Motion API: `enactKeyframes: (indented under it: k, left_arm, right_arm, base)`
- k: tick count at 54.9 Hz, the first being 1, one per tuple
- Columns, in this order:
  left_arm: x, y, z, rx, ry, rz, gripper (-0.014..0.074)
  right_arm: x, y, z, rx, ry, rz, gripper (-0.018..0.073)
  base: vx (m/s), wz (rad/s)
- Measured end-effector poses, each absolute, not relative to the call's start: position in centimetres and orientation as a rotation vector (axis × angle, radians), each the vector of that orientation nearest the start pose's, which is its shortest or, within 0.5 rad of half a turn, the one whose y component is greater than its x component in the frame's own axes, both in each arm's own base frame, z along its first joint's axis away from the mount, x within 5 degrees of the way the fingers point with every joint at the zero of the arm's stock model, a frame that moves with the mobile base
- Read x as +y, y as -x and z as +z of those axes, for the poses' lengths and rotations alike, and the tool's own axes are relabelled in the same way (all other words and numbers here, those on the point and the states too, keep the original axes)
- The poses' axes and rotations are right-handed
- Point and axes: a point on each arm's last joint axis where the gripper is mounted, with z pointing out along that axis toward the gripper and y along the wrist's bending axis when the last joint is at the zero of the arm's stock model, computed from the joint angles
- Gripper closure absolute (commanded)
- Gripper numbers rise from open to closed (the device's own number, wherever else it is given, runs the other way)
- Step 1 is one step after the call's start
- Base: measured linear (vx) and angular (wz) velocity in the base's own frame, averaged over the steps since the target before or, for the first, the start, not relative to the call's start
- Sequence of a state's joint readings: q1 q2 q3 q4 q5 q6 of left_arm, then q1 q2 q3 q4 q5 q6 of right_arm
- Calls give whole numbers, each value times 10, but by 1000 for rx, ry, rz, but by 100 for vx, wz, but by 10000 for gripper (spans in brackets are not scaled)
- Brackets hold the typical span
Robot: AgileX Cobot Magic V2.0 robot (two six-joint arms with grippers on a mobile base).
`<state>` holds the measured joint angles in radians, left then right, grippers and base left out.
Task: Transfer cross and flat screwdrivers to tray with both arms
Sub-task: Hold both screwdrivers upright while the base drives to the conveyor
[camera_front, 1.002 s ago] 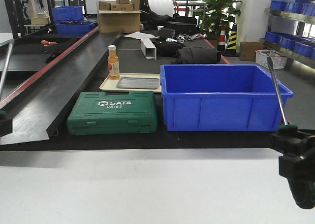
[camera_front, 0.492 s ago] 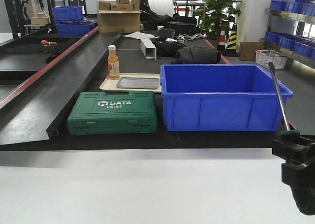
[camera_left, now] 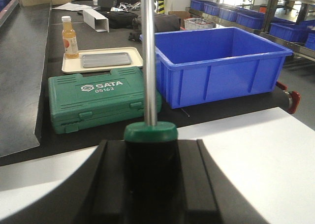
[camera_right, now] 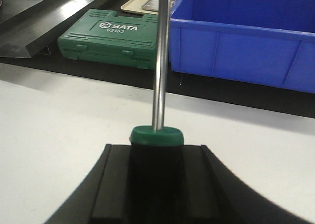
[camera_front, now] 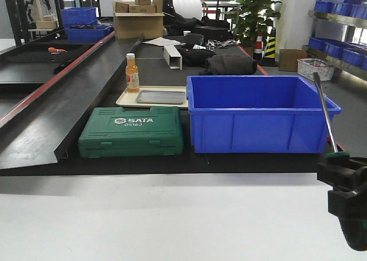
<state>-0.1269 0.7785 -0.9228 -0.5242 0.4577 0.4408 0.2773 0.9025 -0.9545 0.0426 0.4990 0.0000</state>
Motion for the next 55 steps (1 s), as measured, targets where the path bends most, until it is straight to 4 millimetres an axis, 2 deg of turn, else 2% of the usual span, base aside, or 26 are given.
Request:
enactKeyframes:
  k: [37, 55]
  left_arm:
    - [-39, -149, 413, 1731, -241, -315, 595]
    - [-39, -149, 413, 1732, -242, -316, 595]
  right_arm:
    - [53, -178, 393, 1925, 246, 229, 567]
    - [53, -178, 393, 1925, 246, 229, 567]
  base:
    - [-12, 6]
    - [-23, -15]
